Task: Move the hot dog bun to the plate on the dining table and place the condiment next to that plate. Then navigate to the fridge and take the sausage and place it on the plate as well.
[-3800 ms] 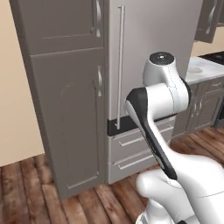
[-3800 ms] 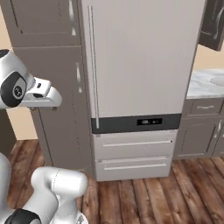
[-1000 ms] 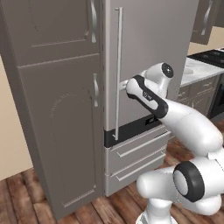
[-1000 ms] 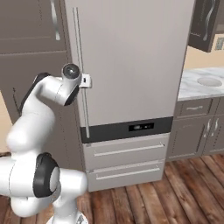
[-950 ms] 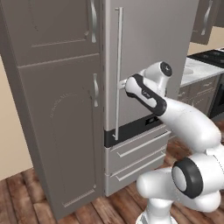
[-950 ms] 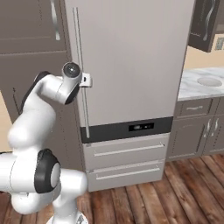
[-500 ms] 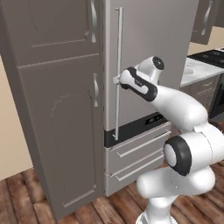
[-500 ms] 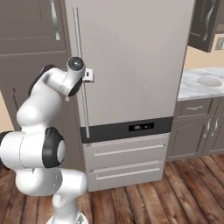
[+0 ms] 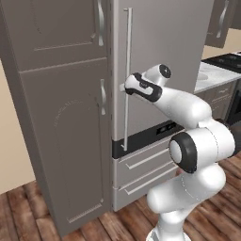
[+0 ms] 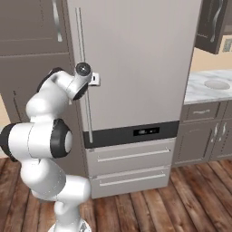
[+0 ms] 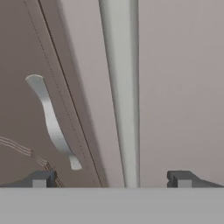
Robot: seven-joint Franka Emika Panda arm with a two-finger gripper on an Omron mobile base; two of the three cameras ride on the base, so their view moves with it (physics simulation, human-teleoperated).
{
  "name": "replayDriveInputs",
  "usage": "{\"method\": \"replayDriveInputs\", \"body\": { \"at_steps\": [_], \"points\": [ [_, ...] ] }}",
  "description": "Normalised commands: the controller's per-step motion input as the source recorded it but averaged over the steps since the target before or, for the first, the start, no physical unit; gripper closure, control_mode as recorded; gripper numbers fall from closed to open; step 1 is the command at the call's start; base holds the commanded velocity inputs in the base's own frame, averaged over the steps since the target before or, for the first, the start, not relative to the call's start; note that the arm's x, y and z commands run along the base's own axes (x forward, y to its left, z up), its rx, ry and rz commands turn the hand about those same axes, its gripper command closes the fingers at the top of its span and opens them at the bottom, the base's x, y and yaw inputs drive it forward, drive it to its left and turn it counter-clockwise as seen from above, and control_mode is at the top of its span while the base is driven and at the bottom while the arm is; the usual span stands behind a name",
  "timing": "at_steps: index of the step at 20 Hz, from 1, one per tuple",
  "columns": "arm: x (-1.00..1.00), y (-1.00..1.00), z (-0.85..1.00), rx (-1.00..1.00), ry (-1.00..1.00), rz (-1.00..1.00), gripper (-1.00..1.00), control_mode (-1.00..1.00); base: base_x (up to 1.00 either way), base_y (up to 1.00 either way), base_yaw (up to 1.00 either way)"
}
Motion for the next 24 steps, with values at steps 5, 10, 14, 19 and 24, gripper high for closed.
{"method": "replayDriveInputs", "body": {
  "at_steps": [5,10,14,19,24],
  "points": [
    [0.30,0.00,-0.19,0.02,-0.11,0.00,-1.00,-1.00,0.00,0.00,0.00],
    [0.35,0.00,-0.04,0.02,-0.12,0.00,-1.00,-1.00,0.00,0.00,0.00],
    [0.30,0.00,-0.01,0.03,-0.10,0.00,-1.00,-1.00,0.00,0.00,0.00],
    [0.27,0.00,-0.02,0.01,-0.10,0.00,-1.00,-1.00,0.00,0.00,0.00],
    [0.30,0.00,-0.04,0.02,-0.08,0.00,-1.00,-1.00,0.00,0.00,0.00]
  ]
}}
